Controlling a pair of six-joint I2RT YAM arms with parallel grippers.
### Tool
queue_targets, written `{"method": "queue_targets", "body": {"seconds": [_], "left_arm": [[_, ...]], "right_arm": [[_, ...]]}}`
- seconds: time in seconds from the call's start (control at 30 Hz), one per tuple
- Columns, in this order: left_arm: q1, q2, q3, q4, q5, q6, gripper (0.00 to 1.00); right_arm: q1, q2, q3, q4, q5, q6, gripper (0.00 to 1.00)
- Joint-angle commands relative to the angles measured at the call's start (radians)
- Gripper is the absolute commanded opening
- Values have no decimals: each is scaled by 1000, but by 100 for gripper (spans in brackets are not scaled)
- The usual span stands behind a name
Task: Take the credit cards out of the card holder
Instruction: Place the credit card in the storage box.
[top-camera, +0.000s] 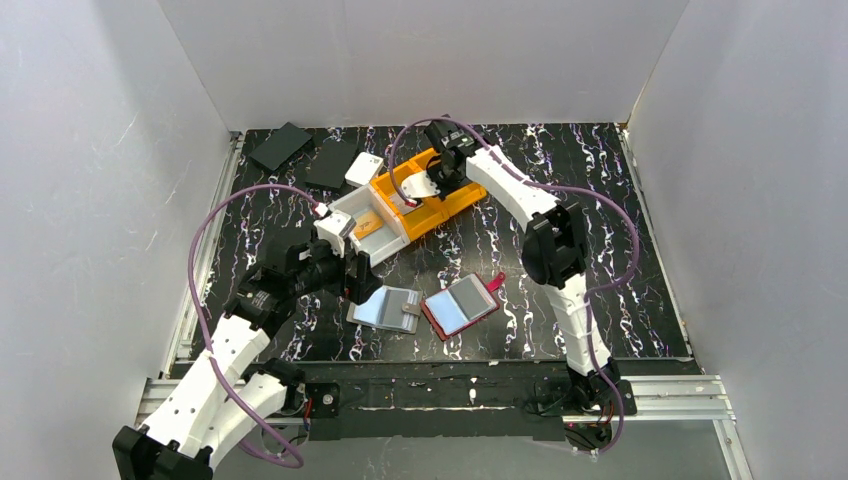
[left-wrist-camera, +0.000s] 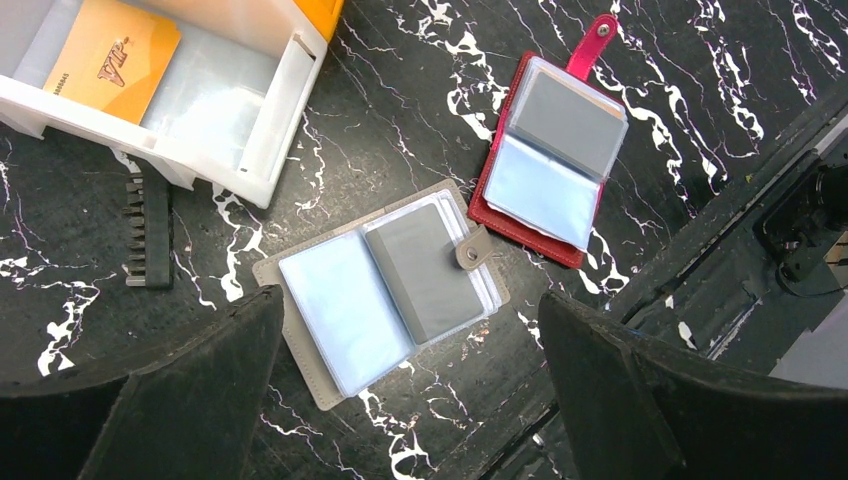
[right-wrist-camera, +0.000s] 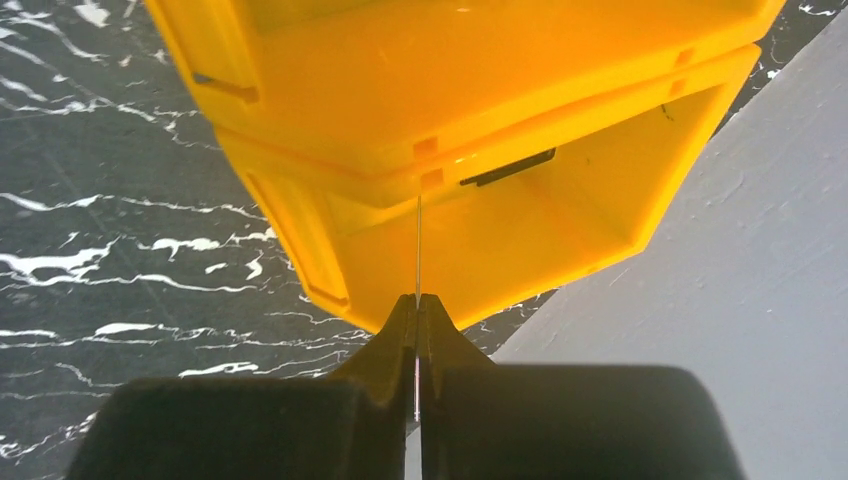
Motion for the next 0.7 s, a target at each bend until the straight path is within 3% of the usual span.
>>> {"method": "queue_targets", "body": {"seconds": [0.0,0.67], "left_arm": [[12,-14,-8,2,-13,18,98],[27,-4,-13,11,-7,14,98]], "right_arm": [[-10,31,73,65,41,-15,1],[-38,128,74,57,-54,-70,1]]}}
